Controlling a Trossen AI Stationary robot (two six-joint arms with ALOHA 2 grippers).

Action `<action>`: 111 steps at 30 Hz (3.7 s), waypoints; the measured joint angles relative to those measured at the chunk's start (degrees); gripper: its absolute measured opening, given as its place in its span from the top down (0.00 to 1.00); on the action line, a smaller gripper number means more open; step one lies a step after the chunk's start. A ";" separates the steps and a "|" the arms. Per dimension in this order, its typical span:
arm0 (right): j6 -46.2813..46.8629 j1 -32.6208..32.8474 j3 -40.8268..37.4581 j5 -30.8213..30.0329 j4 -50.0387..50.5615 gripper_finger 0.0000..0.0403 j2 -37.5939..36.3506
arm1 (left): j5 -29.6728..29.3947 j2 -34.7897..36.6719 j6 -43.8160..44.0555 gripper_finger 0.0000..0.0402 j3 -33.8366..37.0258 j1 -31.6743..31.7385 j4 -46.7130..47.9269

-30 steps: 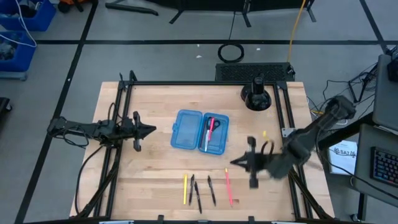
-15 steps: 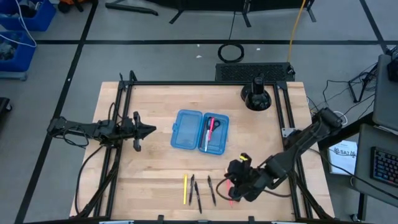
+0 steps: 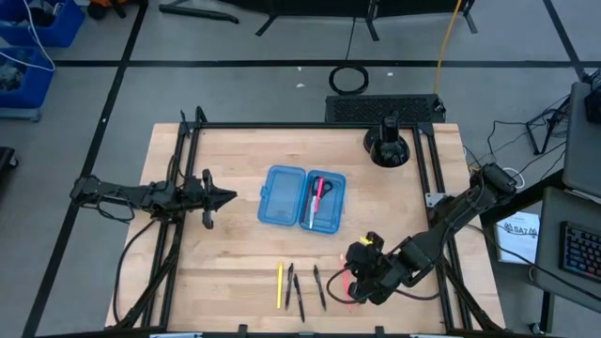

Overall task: Pick & place school supplies into a supply box
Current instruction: Put the pink pencil into the supply box

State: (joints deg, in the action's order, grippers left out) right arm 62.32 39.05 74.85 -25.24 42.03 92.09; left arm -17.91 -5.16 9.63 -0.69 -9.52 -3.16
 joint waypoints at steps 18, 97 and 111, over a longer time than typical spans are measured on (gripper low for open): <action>34.83 4.46 -10.01 7.62 8.85 0.56 -0.02 | 2.78 -3.23 -0.34 0.94 0.00 0.00 0.51; 25.04 -12.60 1.13 14.50 4.55 0.50 14.38 | -4.68 -6.13 1.09 0.94 0.07 0.07 -2.62; 23.58 -13.31 1.13 14.91 3.67 0.51 16.86 | -4.66 -6.15 0.69 0.94 0.07 0.07 -3.98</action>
State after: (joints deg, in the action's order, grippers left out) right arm 85.90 25.74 75.99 -10.33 45.70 108.96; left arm -22.57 -11.31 10.32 -0.62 -9.45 -7.14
